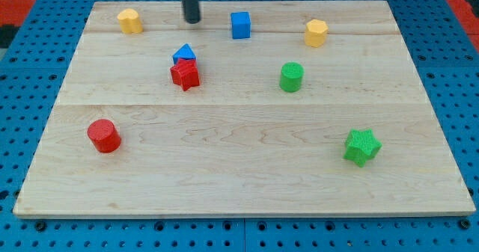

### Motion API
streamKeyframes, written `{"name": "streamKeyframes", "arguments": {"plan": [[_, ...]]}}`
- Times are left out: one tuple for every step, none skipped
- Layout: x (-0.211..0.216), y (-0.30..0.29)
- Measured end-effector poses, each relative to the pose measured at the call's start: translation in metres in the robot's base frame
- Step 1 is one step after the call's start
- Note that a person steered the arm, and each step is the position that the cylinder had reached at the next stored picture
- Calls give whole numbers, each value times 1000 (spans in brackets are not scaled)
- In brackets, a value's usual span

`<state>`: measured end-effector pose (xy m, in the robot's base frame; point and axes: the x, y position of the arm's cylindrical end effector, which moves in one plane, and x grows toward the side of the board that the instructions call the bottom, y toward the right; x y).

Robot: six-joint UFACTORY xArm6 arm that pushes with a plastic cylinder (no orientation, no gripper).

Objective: Place the blue cube right to the blue triangle

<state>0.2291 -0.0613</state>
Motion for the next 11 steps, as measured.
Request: {"name": "streamKeyframes", "arguments": {"plan": [[-17, 47], [-6, 70], [22, 70], [34, 70], [51, 50], [56, 8], [72, 10], [61, 38], [67, 57], [83, 24], [92, 1]]}}
